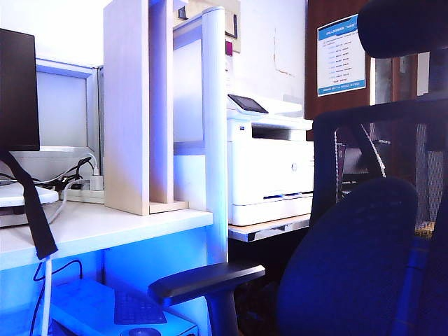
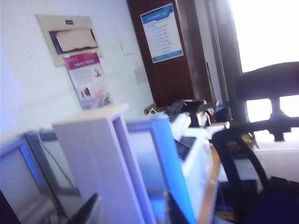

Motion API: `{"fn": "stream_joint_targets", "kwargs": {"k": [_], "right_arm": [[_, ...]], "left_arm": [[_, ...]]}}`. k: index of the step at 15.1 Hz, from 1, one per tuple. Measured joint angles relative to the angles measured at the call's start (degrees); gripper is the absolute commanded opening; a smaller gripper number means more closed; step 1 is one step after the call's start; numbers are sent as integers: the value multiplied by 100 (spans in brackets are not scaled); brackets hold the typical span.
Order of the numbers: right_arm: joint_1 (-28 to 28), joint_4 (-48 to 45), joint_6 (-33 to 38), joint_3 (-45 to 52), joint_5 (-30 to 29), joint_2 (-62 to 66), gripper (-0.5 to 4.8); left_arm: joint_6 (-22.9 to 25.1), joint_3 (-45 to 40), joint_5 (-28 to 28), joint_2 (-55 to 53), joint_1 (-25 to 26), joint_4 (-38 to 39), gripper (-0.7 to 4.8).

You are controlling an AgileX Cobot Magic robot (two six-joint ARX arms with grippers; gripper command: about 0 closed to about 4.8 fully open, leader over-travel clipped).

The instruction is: Grab the backpack from the chair and place it on the desk.

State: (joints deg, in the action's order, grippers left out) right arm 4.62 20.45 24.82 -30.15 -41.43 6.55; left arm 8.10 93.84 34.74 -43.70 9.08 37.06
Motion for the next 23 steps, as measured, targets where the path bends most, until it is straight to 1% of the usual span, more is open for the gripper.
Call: {"fn": "stream_joint_targets", "kwargs": {"k": [1, 3, 4, 5, 6, 7, 8, 9, 11, 12, 13, 14, 16, 17, 18, 19, 20, 23], "right_arm": [[0, 2, -92, 0, 50, -44, 363], [-2, 160, -369, 0, 170, -85, 355], [-2, 343, -579, 0, 278, -83, 320], [-4, 555, -785, 0, 402, -83, 300], [-4, 758, -1045, 0, 623, -83, 292], [-7, 844, -1228, 0, 800, -85, 258], [-7, 907, -1414, 0, 1043, -85, 210], [-7, 907, -1580, 0, 1338, -85, 183], [-7, 909, -1674, 0, 1681, -85, 104], [-7, 916, -1698, 0, 1722, -85, 79], [-7, 964, -1731, 0, 1781, -94, 74], [-7, 1226, -1908, 0, 2046, -129, 71], [-4, 1506, -2166, 4, 2492, -286, 4], [-4, 1543, -2214, 7, 2660, -345, -8], [-4, 1567, -2308, 13, 2804, -407, -8], [-2, 1552, -2441, 31, 3045, -466, -8], [-4, 1585, -2465, 66, 3128, -507, -8], [-7, 1591, -2479, 72, 3246, -546, -8]], "left_arm": [[-72, -391, 0, 339, 0, 0, 144], [-356, -1185, -4, 988, -70, 37, 142], [-398, -1537, -7, 1274, -216, 7, 141], [-409, -1888, -4, 1561, -452, 28, 123], [-378, -2238, -35, 1808, -756, 33, 111], [-269, -2481, -144, 1969, -949, 107, 111], [-140, -2688, -304, 2124, -1099, 216, 111], [11, -2957, -463, 2361, -1250, 409, 111], [133, -3300, -664, 2680, -1255, 625, 111], [136, -3495, -702, 2837, -1255, 667, 109], [114, -3740, -765, 3069, -1255, 693, 76], [-7, -4100, -800, 3508, -1255, 739, 75], [-199, -4518, -1086, 4113, -1255, 695, 74], [-236, -4741, -1222, 4369, -1255, 710, 74], [-262, -4828, -1252, 4319, -1261, 785, 67], [-278, -4887, -1316, 4336, -1255, 1038, 34], [-264, -4970, -1318, 4345, -1252, 1005, -6], [-258, -5396, -1676, 4345, -1252, 911, -6]]}}
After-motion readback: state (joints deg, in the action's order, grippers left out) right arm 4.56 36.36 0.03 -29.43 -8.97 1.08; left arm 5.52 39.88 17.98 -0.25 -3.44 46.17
